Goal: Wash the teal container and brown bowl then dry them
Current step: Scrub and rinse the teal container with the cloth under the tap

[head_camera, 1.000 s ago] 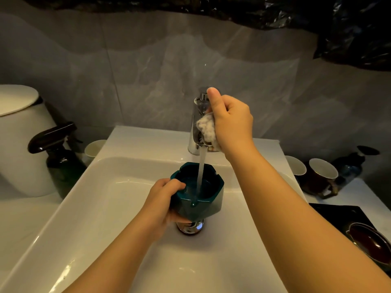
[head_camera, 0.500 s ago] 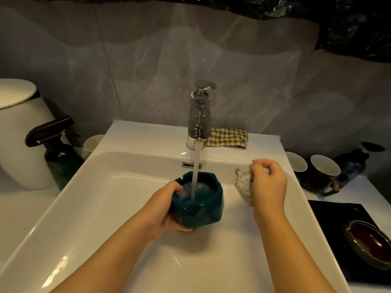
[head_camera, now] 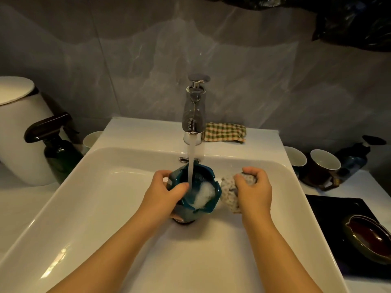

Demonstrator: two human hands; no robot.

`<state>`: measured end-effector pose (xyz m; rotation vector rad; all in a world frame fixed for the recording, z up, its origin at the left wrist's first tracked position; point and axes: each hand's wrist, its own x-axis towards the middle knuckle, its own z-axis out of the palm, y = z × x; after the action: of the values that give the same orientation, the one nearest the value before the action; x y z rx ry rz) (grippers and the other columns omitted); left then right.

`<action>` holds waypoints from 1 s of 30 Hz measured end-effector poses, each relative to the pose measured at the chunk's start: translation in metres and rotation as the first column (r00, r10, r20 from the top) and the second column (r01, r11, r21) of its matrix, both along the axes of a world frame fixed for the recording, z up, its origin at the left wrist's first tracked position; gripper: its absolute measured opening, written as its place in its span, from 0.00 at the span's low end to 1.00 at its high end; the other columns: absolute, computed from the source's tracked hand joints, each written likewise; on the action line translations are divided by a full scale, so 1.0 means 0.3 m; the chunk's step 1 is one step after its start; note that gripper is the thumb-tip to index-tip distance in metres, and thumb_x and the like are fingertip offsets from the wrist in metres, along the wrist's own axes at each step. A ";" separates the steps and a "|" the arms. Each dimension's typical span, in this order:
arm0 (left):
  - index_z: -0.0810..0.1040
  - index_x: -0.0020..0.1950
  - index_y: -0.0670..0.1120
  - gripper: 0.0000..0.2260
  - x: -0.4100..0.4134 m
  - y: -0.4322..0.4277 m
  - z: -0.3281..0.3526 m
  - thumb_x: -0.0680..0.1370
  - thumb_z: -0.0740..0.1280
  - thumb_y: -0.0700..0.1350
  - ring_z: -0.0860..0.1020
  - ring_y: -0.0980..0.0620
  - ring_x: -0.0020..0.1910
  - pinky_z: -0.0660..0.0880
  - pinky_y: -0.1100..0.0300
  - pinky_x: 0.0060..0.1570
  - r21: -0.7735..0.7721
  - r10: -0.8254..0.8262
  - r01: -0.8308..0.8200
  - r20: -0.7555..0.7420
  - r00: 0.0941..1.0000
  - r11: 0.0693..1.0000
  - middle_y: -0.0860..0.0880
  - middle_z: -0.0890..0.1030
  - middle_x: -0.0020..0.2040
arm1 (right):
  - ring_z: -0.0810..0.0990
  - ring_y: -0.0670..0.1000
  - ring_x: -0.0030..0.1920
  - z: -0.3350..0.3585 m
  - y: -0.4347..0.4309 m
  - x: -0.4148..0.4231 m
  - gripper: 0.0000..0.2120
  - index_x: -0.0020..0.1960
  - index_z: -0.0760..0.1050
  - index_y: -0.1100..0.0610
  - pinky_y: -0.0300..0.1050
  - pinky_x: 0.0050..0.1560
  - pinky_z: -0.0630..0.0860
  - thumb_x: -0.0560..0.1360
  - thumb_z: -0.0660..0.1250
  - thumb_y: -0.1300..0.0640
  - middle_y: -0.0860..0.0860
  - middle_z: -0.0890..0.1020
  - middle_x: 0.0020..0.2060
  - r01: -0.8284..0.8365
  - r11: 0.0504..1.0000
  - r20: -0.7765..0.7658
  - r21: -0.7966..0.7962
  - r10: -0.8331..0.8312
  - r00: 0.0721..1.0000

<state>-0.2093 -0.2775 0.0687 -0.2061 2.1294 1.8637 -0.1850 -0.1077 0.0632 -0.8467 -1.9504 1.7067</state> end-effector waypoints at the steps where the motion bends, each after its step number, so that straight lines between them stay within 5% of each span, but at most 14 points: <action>1: 0.70 0.52 0.51 0.07 0.000 0.001 0.002 0.76 0.66 0.46 0.80 0.46 0.43 0.77 0.58 0.26 -0.007 0.030 -0.030 0.027 0.999 1.000 0.42 0.78 0.50 | 0.75 0.53 0.54 0.000 0.000 0.001 0.08 0.51 0.72 0.49 0.58 0.54 0.78 0.75 0.66 0.60 0.50 0.75 0.51 -0.003 1.000 0.003 -0.002 0.003 1.000; 3: 0.74 0.50 0.48 0.05 0.006 0.001 0.011 0.78 0.62 0.48 0.80 0.44 0.42 0.76 0.57 0.26 0.087 0.021 -0.036 0.169 0.985 0.996 0.42 0.80 0.48 | 0.74 0.52 0.55 0.002 0.002 0.002 0.09 0.52 0.71 0.49 0.55 0.55 0.78 0.76 0.66 0.59 0.49 0.74 0.52 -0.002 1.000 0.005 -0.016 0.002 1.000; 6: 0.76 0.50 0.43 0.09 0.011 -0.006 0.009 0.76 0.58 0.43 0.79 0.41 0.44 0.79 0.46 0.41 0.406 -0.135 -0.057 0.428 0.894 0.912 0.39 0.81 0.47 | 0.74 0.51 0.54 0.006 0.008 0.000 0.08 0.53 0.71 0.49 0.50 0.49 0.79 0.76 0.65 0.59 0.49 0.74 0.52 0.007 1.000 -0.004 -0.025 -0.007 1.000; 9: 0.74 0.56 0.40 0.18 0.014 -0.007 -0.004 0.68 0.60 0.33 0.79 0.36 0.51 0.78 0.37 0.47 0.581 -0.249 -0.051 0.425 0.870 0.812 0.36 0.80 0.55 | 0.75 0.52 0.52 0.007 0.017 0.000 0.07 0.52 0.71 0.50 0.43 0.42 0.77 0.76 0.65 0.59 0.51 0.75 0.51 0.025 0.999 -0.036 -0.028 -0.026 0.999; 12: 0.66 0.65 0.44 0.28 0.016 0.011 -0.012 0.66 0.65 0.30 0.79 0.39 0.50 0.79 0.40 0.43 0.454 -0.145 -0.001 0.287 0.947 0.891 0.38 0.76 0.59 | 0.76 0.53 0.51 0.004 0.021 0.002 0.07 0.51 0.72 0.50 0.43 0.42 0.76 0.75 0.65 0.60 0.53 0.77 0.51 0.041 0.999 -0.046 -0.024 -0.042 0.998; 15: 0.65 0.62 0.50 0.21 0.013 0.011 -0.005 0.74 0.68 0.37 0.80 0.45 0.48 0.81 0.50 0.39 0.079 -0.023 0.020 0.037 0.999 0.997 0.43 0.76 0.53 | 0.75 0.52 0.51 0.006 0.018 0.004 0.08 0.51 0.72 0.50 0.45 0.45 0.77 0.75 0.65 0.60 0.51 0.76 0.50 0.020 1.000 -0.042 -0.021 -0.021 0.999; 17: 0.68 0.59 0.50 0.15 0.007 0.004 -0.001 0.75 0.68 0.46 0.80 0.44 0.48 0.80 0.52 0.33 -0.011 0.014 -0.014 0.012 1.000 1.000 0.43 0.77 0.53 | 0.75 0.51 0.51 0.008 0.015 0.005 0.08 0.51 0.72 0.49 0.48 0.50 0.78 0.75 0.65 0.60 0.50 0.75 0.49 0.006 1.000 -0.039 -0.017 -0.006 0.999; 20: 0.74 0.53 0.46 0.09 0.010 -0.004 0.014 0.77 0.63 0.50 0.79 0.42 0.46 0.79 0.50 0.32 0.089 0.023 -0.045 0.234 0.972 0.995 0.41 0.79 0.51 | 0.73 0.49 0.52 0.009 0.012 0.005 0.08 0.52 0.72 0.48 0.47 0.49 0.78 0.76 0.65 0.59 0.48 0.74 0.51 0.003 1.000 -0.027 -0.018 -0.003 1.000; 23: 0.76 0.50 0.43 0.10 0.013 -0.010 0.015 0.72 0.60 0.40 0.79 0.38 0.47 0.78 0.42 0.44 0.467 -0.127 -0.135 0.486 0.864 0.874 0.39 0.81 0.48 | 0.72 0.48 0.52 0.012 0.013 0.003 0.08 0.53 0.71 0.49 0.39 0.43 0.75 0.77 0.64 0.59 0.47 0.73 0.51 0.008 1.000 -0.034 -0.012 -0.009 0.999; 26: 0.74 0.57 0.40 0.22 0.010 -0.008 0.005 0.63 0.59 0.32 0.78 0.35 0.52 0.77 0.38 0.47 0.631 -0.202 -0.160 0.462 0.864 0.759 0.36 0.80 0.55 | 0.72 0.48 0.51 0.016 0.012 0.002 0.08 0.53 0.71 0.49 0.36 0.40 0.74 0.77 0.64 0.59 0.47 0.73 0.51 0.009 1.000 -0.042 -0.028 -0.010 0.999; 30: 0.65 0.63 0.44 0.22 0.010 0.010 -0.005 0.72 0.63 0.28 0.80 0.43 0.44 0.81 0.47 0.37 0.370 -0.002 -0.070 0.190 0.982 0.926 0.38 0.76 0.56 | 0.75 0.51 0.51 0.016 0.012 0.005 0.08 0.52 0.72 0.50 0.41 0.41 0.77 0.76 0.65 0.60 0.50 0.75 0.51 0.010 0.999 -0.051 -0.045 -0.013 0.999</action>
<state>-0.2062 -0.2744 0.0672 -0.3181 1.6186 2.1348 -0.1835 -0.1041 0.0681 -0.8205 -1.8768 1.7546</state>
